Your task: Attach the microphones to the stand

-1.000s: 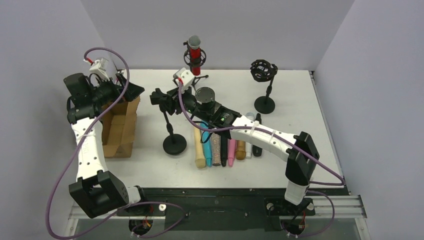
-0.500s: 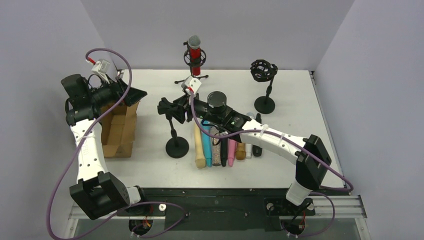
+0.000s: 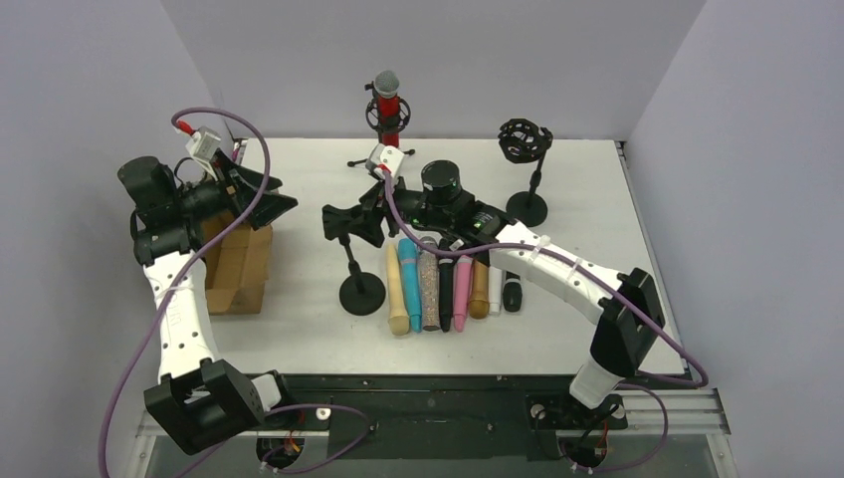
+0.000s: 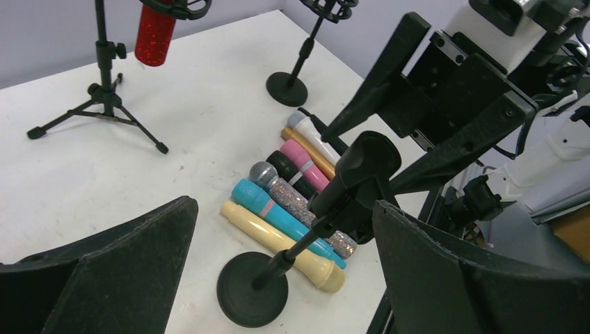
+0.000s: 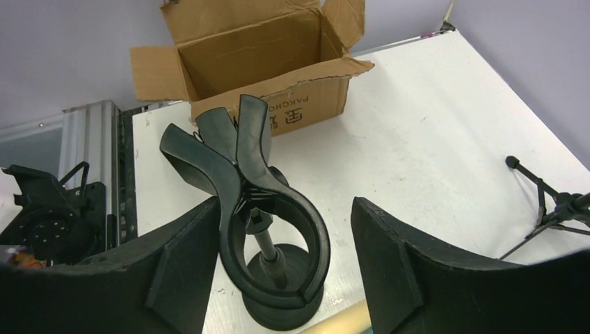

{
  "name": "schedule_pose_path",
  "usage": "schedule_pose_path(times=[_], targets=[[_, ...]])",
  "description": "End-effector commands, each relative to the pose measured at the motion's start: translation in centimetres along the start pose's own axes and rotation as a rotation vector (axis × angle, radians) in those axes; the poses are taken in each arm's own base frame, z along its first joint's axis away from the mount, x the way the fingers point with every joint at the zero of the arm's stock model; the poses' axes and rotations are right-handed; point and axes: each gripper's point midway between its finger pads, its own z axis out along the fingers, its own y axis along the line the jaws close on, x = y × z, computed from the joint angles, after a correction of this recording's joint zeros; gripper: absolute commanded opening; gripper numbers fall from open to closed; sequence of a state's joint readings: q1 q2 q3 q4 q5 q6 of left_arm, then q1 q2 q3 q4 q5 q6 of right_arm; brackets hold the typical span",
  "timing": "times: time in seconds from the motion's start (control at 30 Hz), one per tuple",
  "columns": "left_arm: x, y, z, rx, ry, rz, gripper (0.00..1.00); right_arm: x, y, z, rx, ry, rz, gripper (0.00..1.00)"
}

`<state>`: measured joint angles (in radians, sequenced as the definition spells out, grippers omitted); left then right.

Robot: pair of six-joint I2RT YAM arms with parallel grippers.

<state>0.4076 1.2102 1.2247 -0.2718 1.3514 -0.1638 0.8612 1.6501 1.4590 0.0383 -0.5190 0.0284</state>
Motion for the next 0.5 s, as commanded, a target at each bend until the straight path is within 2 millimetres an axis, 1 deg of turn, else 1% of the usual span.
schedule_pose_path(times=[0.0, 0.1, 0.13, 0.17, 0.2, 0.23, 0.27, 0.3, 0.33, 0.37, 0.4, 0.43, 0.47], targets=[[-1.0, -2.2, -0.3, 0.095, -0.024, 0.099, 0.96, -3.3, 0.2, -1.4, 0.005, -0.048, -0.054, 0.65], [-1.0, -2.3, -0.3, 0.099, -0.027, 0.108, 0.96, -4.2, -0.1, -3.3, 0.082, -0.022, 0.036, 0.68], [-1.0, -2.2, -0.3, 0.098, -0.028, 0.105, 0.96, -4.3, -0.2, -4.2, 0.114, -0.006, 0.060, 0.68], [-0.9, -2.0, -0.3, 0.094, -0.029, 0.104, 0.96, -4.0, -0.1, -4.7, 0.129, 0.003, 0.094, 0.68], [-0.9, -1.8, -0.2, 0.086, -0.031, 0.098, 0.96, -4.4, -0.2, -5.8, 0.167, 0.001, 0.110, 0.69], [-0.8, -1.6, -0.2, 0.082, -0.032, 0.094, 0.96, -3.6, -0.6, -6.3, 0.213, 0.014, 0.150, 0.69], [-0.8, -1.3, -0.2, 0.077, -0.033, 0.089, 0.96, -4.4, -0.3, -7.6, 0.234, -0.009, 0.163, 0.69], [-0.7, -1.2, -0.1, 0.076, -0.033, 0.084, 0.96, -3.2, -0.8, -8.3, 0.286, 0.006, 0.202, 0.69], [-0.8, -1.1, -0.1, 0.069, -0.035, 0.080, 0.96, -3.5, -0.8, -9.8, 0.328, -0.006, 0.219, 0.69], [-0.8, -1.0, -0.2, 0.064, -0.036, 0.075, 0.96, -2.0, -2.1, -10.9, 0.434, 0.010, 0.262, 0.69], [-0.8, -0.9, -0.3, 0.055, -0.040, 0.073, 0.96, -1.2, -2.5, -12.5, 0.495, 0.031, 0.313, 0.68], [-0.9, -1.0, -0.3, 0.051, -0.042, 0.071, 0.96, 0.6, -4.8, -14.3, 0.643, 0.055, 0.343, 0.67], [-1.0, -0.9, -0.4, 0.040, -0.047, 0.067, 0.96, 2.3, -5.2, -15.9, 0.714, 0.097, 0.398, 0.66]])
